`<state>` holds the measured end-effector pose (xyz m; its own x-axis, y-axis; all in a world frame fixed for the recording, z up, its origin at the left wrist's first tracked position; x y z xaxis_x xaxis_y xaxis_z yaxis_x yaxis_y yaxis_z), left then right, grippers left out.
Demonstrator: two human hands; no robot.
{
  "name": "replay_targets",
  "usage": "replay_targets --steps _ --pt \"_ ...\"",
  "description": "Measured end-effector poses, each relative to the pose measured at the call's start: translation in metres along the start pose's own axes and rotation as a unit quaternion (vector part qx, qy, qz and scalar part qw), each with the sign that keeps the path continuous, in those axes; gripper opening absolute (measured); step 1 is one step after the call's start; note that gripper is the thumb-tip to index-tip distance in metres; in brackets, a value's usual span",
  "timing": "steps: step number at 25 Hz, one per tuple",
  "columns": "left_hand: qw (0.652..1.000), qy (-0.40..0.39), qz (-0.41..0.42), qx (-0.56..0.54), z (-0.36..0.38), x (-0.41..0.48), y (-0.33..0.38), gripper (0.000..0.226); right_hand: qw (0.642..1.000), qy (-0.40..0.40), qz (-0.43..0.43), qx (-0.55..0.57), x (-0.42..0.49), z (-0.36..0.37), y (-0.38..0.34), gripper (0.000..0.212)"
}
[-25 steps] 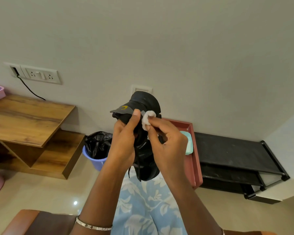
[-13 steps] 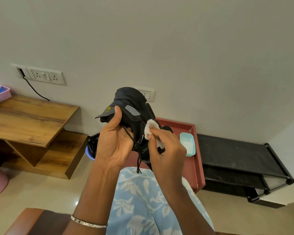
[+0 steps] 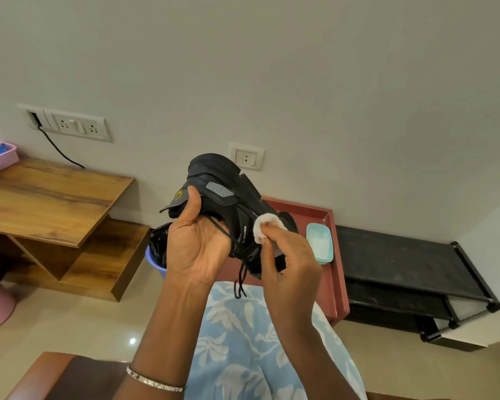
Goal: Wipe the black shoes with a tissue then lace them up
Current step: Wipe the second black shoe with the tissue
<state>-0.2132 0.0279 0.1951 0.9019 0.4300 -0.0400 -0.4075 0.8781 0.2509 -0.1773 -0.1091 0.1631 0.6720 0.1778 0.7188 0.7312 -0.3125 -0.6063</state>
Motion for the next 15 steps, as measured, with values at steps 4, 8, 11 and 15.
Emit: replay_targets --steps 4,8,11,15 --pt "0.998 -0.033 -0.044 -0.03 -0.002 0.003 -0.005 0.058 0.995 0.0 -0.097 0.025 0.003 0.008 -0.029 0.022" --pt "0.994 -0.079 -0.068 -0.035 -0.005 0.001 -0.001 0.056 0.986 0.014 -0.164 0.011 -0.014 0.01 -0.028 0.029" --pt "0.998 -0.041 -0.026 -0.037 -0.006 0.002 0.003 0.057 0.986 0.03 -0.166 -0.005 -0.021 0.006 -0.013 0.024" --pt "0.999 -0.021 -0.013 -0.034 -0.003 0.004 0.0 0.055 0.991 0.041 -0.124 -0.038 0.009 0.01 -0.004 0.019"
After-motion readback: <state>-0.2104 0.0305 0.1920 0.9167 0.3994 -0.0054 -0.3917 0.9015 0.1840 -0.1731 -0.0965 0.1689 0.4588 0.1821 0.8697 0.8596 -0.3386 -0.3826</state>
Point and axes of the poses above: each hand's wrist, its own x-axis towards the middle knuckle, its own z-axis out of the palm, y = z × x, the point moved 2 cm from there along x, towards the middle knuckle, and after that the axes turned 1 degree about -x, right-handed, at the moved point
